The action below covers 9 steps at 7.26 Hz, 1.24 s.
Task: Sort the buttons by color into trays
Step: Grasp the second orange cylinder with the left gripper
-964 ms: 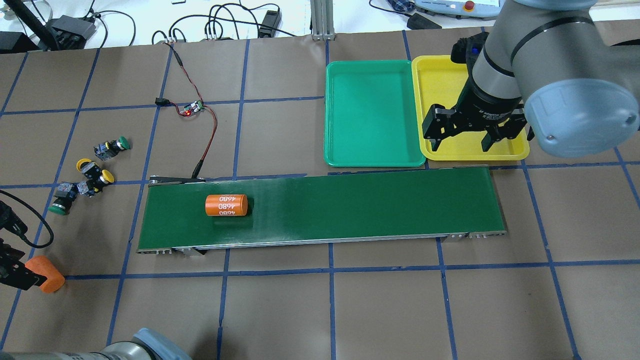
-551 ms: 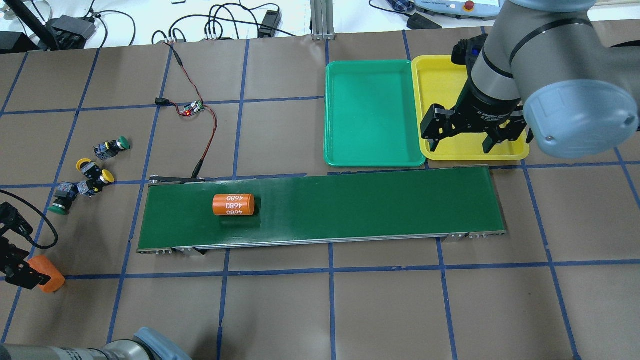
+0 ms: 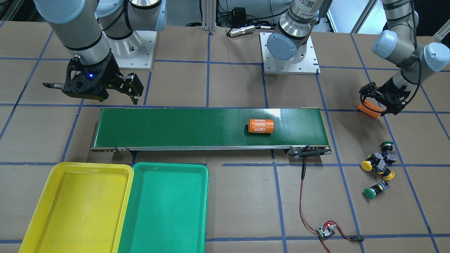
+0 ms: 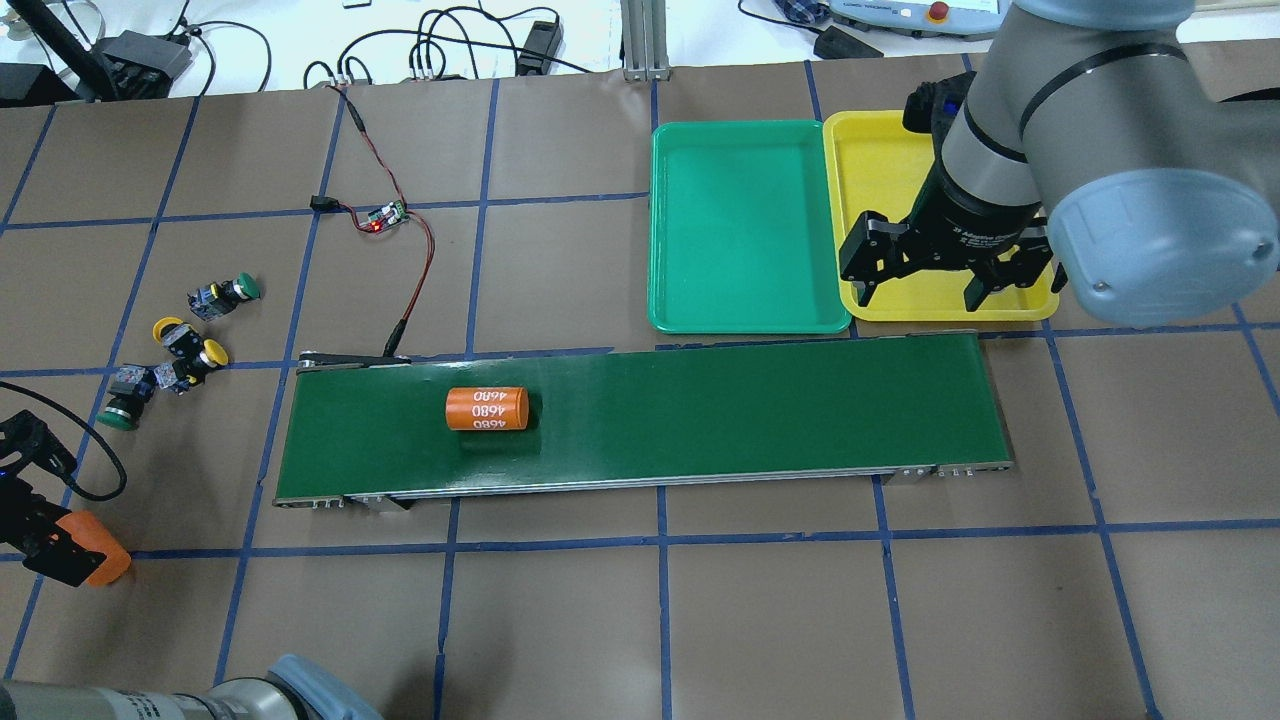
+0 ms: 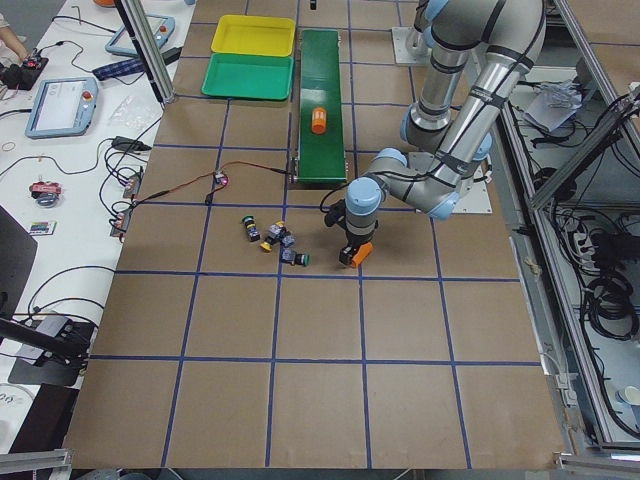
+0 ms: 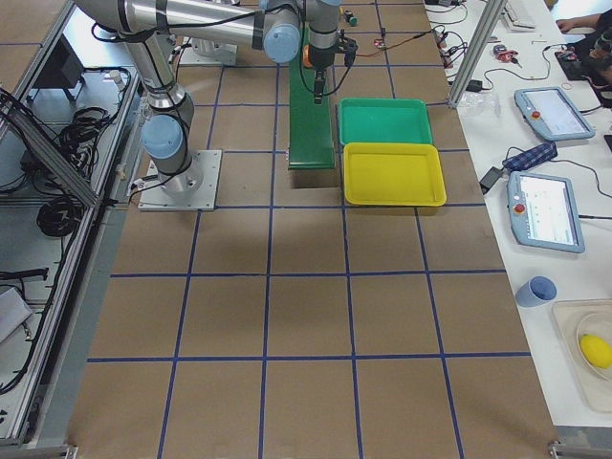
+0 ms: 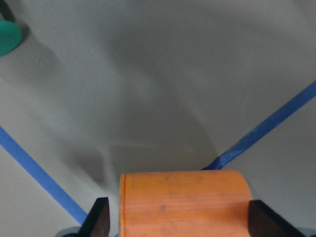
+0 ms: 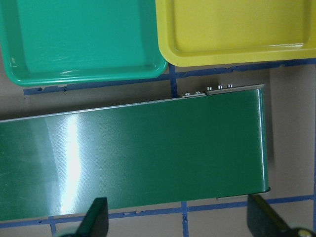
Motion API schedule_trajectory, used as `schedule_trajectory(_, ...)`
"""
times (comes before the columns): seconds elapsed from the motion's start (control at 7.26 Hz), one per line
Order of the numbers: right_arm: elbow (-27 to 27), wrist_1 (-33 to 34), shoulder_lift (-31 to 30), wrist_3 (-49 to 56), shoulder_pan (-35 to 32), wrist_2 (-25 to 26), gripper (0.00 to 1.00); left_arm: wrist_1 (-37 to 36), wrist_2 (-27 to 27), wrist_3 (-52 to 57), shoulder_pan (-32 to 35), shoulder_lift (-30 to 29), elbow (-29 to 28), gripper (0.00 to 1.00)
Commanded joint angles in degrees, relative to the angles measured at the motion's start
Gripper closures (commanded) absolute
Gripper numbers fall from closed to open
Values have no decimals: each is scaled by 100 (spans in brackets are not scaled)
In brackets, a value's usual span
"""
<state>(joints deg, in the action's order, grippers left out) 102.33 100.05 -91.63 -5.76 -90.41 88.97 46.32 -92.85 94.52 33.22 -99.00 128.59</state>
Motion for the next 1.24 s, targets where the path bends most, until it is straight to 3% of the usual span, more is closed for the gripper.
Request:
schedule_trajectory(0.0, 24, -21, 5, -13, -3, 15, 0, 26, -49, -13, 0, -23, -158, 0)
schedule_trajectory(0.28, 24, -4, 5, 30, -3, -19, 6, 342, -58, -48, 9, 99, -203, 0)
schedule_trajectory(0.69, 85, -4, -4, -22, -3, -20, 4, 929, -40, -417, 9, 12, -475, 0)
schedule_trajectory(1.1, 174, 14, -13, -13, -3, -2, 8, 931, -32, -865, 26, -102, -422, 0)
